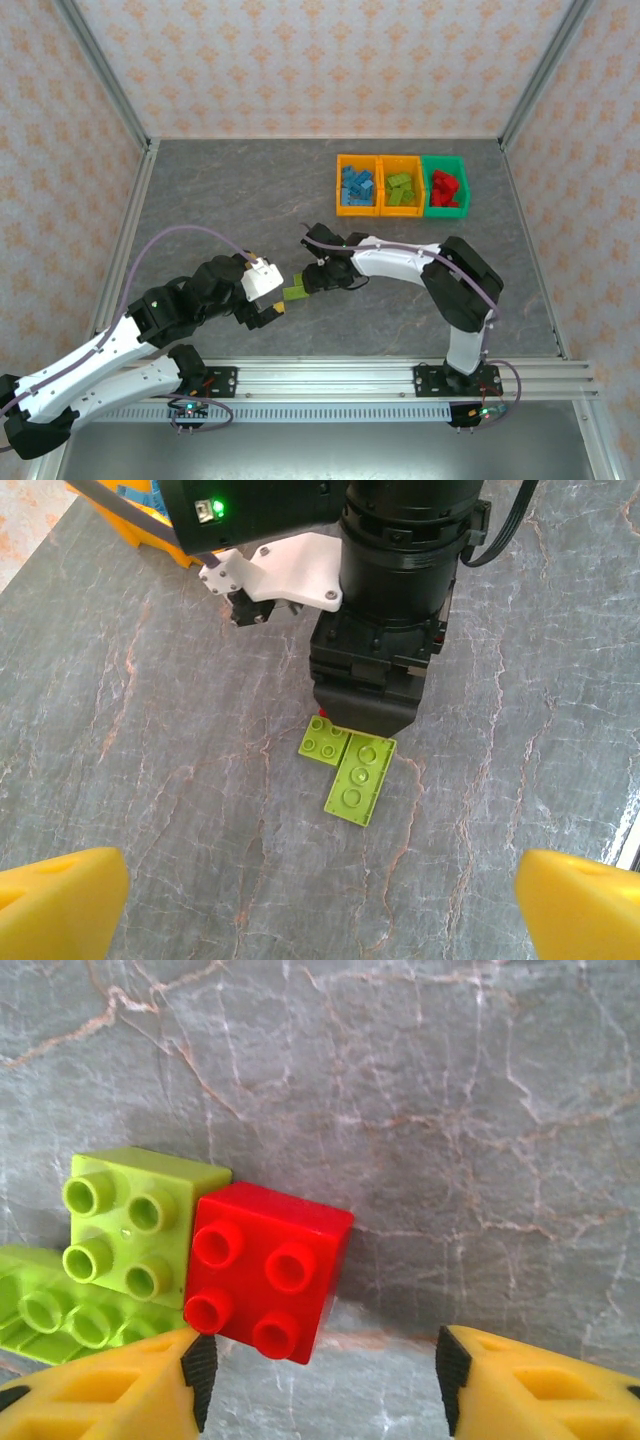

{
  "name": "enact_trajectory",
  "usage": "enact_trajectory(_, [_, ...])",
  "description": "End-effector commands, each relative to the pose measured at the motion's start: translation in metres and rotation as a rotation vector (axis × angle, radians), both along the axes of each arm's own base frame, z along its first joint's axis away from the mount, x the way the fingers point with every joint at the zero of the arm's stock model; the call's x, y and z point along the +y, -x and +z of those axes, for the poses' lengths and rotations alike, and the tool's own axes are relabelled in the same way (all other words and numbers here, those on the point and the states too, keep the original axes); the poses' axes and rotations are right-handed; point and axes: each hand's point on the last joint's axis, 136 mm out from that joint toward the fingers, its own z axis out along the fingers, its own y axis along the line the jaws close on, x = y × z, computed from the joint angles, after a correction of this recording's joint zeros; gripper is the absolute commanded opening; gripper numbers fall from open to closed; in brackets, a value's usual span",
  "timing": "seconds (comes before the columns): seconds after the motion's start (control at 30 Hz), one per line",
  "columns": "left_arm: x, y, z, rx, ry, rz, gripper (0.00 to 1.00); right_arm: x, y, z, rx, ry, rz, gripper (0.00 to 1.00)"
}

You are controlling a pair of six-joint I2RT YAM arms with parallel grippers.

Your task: Sort the legos into containers by color

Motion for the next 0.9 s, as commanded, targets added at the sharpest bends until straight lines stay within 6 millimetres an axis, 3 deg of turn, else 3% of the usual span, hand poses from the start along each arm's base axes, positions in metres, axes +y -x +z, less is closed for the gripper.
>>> enact_trajectory(0.0, [0.003, 0.002, -0.001, 0.009, -0.001, 0.003, 1.00, 0.005, -0.006, -0.002, -0.029, 0.023, 0.015, 0.67])
enact_trajectory(0.1, [0.003, 0.002, -0.001, 0.007, 0.000, 0.004, 1.00, 0.011, -0.010, -0.004, -0.033, 0.017, 0.025, 0.76])
enact_trajectory(0.2, [0.003, 0.003, -0.002, 0.009, -0.002, 0.002, 1.00, 0.012, -0.016, -0.007, -0.044, 0.034, 0.014, 0.76])
enact_trajectory(0.33, [0.003, 0.002, -0.002, 0.010, -0.003, 0.005, 1.00, 0.011, -0.022, -0.014, -0.054, 0.068, -0.005, 0.65])
enact_trajectory(0.5, [0.003, 0.002, -0.002, 0.011, -0.004, 0.005, 1.00, 0.006, -0.022, -0.021, -0.052, 0.105, -0.005, 0.60])
enact_trajectory(0.73, [0.003, 0.002, -0.001, 0.009, -0.004, 0.006, 1.00, -0.026, -0.039, -0.012, -0.164, 0.232, -0.120, 0.42])
enact_trajectory(0.87, [0.003, 0.002, -0.002, 0.011, -0.003, 0.006, 1.00, -0.034, -0.043, -0.001, -0.210, 0.230, -0.163, 0.32])
